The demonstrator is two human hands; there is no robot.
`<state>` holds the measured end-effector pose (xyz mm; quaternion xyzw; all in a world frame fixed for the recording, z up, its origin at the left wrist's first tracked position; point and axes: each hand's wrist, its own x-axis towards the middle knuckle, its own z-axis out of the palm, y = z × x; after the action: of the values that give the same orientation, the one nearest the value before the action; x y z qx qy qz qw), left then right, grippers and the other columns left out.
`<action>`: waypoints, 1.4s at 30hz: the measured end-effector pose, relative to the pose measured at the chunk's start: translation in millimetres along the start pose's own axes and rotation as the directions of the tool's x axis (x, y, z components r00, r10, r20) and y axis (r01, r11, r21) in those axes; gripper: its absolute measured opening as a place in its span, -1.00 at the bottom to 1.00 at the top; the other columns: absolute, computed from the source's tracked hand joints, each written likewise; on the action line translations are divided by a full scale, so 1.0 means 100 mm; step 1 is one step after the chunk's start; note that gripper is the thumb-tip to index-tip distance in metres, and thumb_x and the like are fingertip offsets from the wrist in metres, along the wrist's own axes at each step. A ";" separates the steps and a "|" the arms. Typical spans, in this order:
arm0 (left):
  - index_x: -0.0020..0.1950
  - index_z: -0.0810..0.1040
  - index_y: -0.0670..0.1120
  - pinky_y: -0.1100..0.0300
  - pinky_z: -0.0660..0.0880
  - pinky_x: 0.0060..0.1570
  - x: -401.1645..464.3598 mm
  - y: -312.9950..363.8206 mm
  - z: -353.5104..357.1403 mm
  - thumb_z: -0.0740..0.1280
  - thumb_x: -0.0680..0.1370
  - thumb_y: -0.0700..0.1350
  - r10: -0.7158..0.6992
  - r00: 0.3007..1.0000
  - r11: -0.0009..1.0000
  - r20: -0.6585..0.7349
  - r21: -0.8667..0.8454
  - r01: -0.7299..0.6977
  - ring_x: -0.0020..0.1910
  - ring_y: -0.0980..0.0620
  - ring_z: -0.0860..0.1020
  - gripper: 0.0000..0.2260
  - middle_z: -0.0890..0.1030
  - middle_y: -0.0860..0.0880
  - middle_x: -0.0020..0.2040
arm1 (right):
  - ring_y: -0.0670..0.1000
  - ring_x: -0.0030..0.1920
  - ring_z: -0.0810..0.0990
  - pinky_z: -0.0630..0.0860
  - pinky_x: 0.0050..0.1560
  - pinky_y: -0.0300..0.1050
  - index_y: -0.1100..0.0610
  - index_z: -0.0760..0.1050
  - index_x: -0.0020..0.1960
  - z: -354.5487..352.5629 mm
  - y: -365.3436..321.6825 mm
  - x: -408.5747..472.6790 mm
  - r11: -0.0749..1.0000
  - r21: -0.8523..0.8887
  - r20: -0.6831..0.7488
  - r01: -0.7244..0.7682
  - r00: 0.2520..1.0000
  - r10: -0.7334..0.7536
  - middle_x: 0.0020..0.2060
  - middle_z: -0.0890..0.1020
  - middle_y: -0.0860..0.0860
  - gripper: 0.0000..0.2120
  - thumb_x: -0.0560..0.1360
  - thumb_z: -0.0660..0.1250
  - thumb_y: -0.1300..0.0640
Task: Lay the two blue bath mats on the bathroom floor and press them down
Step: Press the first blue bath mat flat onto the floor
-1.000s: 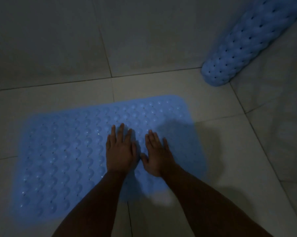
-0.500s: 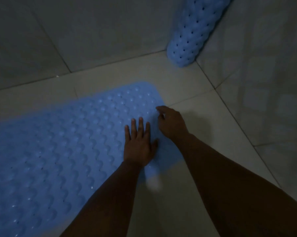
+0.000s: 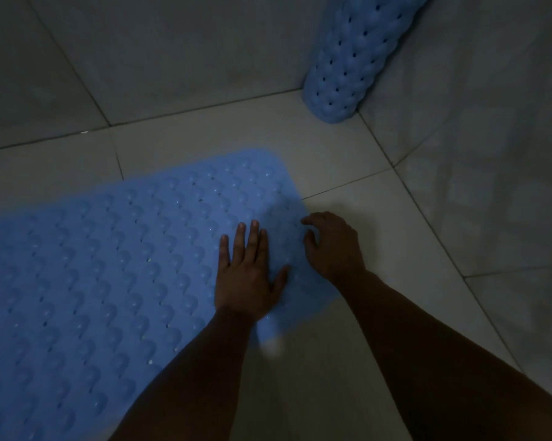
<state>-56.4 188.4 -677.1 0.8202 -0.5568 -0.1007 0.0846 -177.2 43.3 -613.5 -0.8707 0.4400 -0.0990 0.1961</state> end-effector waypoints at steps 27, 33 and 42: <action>0.61 0.26 -0.03 -0.26 0.11 0.55 0.25 -0.20 -0.38 0.00 0.68 0.11 -0.029 0.997 0.999 -0.077 0.044 0.033 0.66 -0.21 -0.07 -0.48 0.16 -0.10 0.66 | 0.09 0.64 -0.07 -0.01 0.58 0.24 0.18 0.07 0.62 0.62 0.00 -0.33 0.944 -0.247 0.158 0.218 0.970 -0.183 0.63 0.03 0.16 -0.20 0.60 0.00 -0.35; 0.60 0.29 -0.03 -0.27 0.12 0.54 0.18 -0.23 -0.26 0.05 0.69 0.10 -0.011 0.997 0.999 -0.076 0.049 0.015 0.66 -0.21 -0.05 -0.50 0.16 -0.11 0.66 | 0.08 0.64 -0.05 0.01 0.58 0.23 0.18 0.08 0.62 0.64 0.01 -0.34 0.942 -0.254 0.139 0.219 0.972 -0.189 0.63 0.04 0.16 -0.23 0.62 0.04 -0.32; 0.56 0.37 -0.05 -0.28 0.19 0.51 -0.26 -0.02 -0.21 0.14 0.67 0.07 -0.129 0.983 0.991 -0.134 -0.065 0.121 0.64 -0.23 0.09 -0.53 0.27 -0.12 0.62 | 0.06 0.64 -0.09 -0.09 0.60 0.20 0.10 0.07 0.63 0.53 -0.01 -0.24 0.980 -0.130 0.298 0.153 0.948 -0.108 0.64 0.00 0.09 -0.26 0.58 -0.09 -0.29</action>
<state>-58.6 214.3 -655.9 0.8557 -0.4941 -0.0648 0.1397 -171.9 76.8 -661.2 -0.9155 0.3540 0.0503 0.1844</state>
